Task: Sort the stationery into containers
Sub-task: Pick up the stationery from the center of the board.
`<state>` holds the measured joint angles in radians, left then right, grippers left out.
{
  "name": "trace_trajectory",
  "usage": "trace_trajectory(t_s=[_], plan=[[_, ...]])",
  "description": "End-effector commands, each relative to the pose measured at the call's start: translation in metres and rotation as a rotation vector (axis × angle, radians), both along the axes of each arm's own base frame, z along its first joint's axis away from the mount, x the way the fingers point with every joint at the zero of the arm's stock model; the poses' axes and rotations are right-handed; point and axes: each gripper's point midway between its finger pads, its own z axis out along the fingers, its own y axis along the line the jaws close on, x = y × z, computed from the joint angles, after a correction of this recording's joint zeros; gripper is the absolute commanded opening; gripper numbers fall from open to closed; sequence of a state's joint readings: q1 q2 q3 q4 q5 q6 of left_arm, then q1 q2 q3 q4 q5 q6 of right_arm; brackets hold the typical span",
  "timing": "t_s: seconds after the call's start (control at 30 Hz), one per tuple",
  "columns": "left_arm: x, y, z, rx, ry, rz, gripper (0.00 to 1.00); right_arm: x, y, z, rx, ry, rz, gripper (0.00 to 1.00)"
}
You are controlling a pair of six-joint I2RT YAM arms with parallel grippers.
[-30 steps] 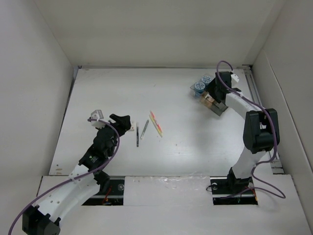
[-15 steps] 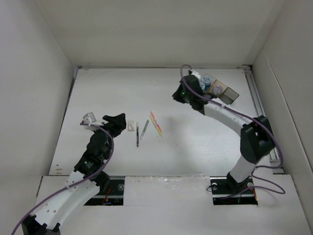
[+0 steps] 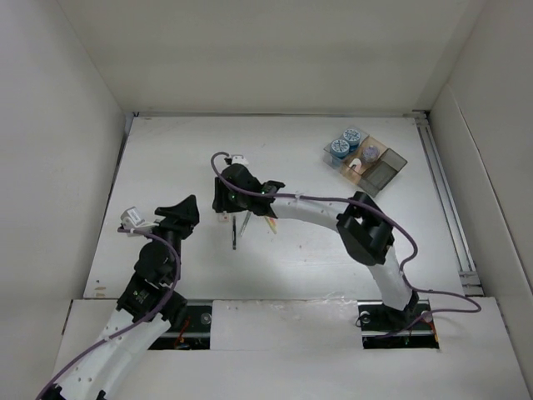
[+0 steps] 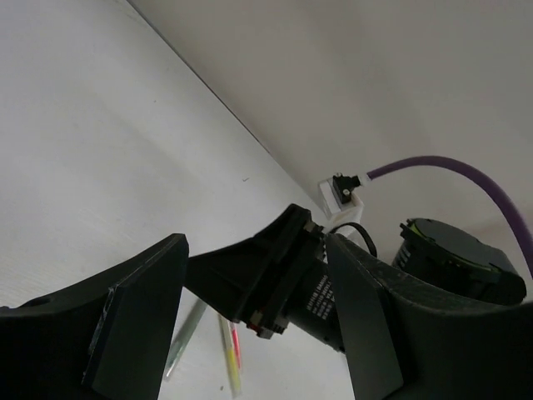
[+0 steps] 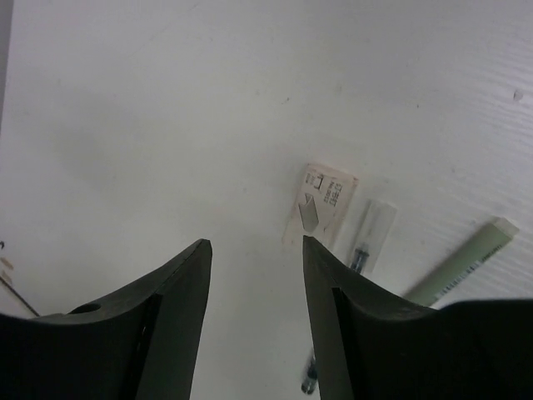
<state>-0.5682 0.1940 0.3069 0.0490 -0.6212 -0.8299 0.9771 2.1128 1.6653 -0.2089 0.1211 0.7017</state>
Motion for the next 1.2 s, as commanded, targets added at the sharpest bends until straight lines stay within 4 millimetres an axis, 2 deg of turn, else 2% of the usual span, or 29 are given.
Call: trace_trajectory(t_s=[0.0, 0.1, 0.13, 0.27, 0.33, 0.4, 0.47, 0.67, 0.73, 0.87, 0.9, 1.1, 1.17], plan=[[0.0, 0.002, 0.001, -0.008, -0.001, 0.016, 0.64, 0.02, 0.005, 0.006, -0.035, -0.045, -0.074, 0.54], [0.0, 0.002, 0.001, -0.008, -0.001, 0.016, 0.64, 0.029, 0.011, 0.006, -0.052, -0.067, -0.117, 0.54], [0.0, 0.002, 0.001, -0.008, -0.001, 0.016, 0.64, 0.032, 0.008, -0.008, -0.085, -0.06, -0.142, 0.55], [-0.002, 0.004, 0.003, -0.014, -0.01, 0.016, 0.64, 0.042, 0.004, -0.02, -0.12, -0.066, -0.201, 0.54], [-0.003, 0.005, 0.003, -0.015, -0.011, 0.016, 0.64, 0.042, 0.004, -0.025, -0.128, -0.061, -0.201, 0.54], [-0.005, 0.006, 0.007, -0.027, -0.029, 0.016, 0.64, 0.035, 0.012, -0.024, -0.104, -0.05, -0.181, 0.54], [-0.005, 0.006, 0.007, -0.027, -0.029, 0.016, 0.64, 0.035, 0.012, -0.037, -0.123, -0.04, -0.179, 0.54], [-0.004, 0.005, 0.003, -0.017, -0.014, 0.016, 0.64, 0.026, 0.021, -0.04, -0.106, -0.015, -0.148, 0.54], [-0.004, 0.005, 0.003, -0.017, -0.014, 0.016, 0.64, 0.025, 0.02, -0.052, -0.124, -0.006, -0.147, 0.54], [-0.004, 0.005, 0.003, -0.017, -0.014, 0.016, 0.64, 0.021, 0.027, -0.059, -0.126, 0.002, -0.131, 0.55], [-0.004, 0.005, 0.003, -0.017, -0.014, 0.016, 0.64, 0.021, 0.026, -0.065, -0.136, 0.007, -0.131, 0.56], [-0.006, 0.006, 0.008, -0.038, -0.033, 0.015, 0.64, 0.022, 0.025, -0.067, -0.122, 0.017, -0.163, 0.56], [-0.006, 0.006, 0.008, -0.038, -0.033, 0.015, 0.64, 0.023, 0.023, -0.073, -0.134, 0.015, -0.17, 0.52]])
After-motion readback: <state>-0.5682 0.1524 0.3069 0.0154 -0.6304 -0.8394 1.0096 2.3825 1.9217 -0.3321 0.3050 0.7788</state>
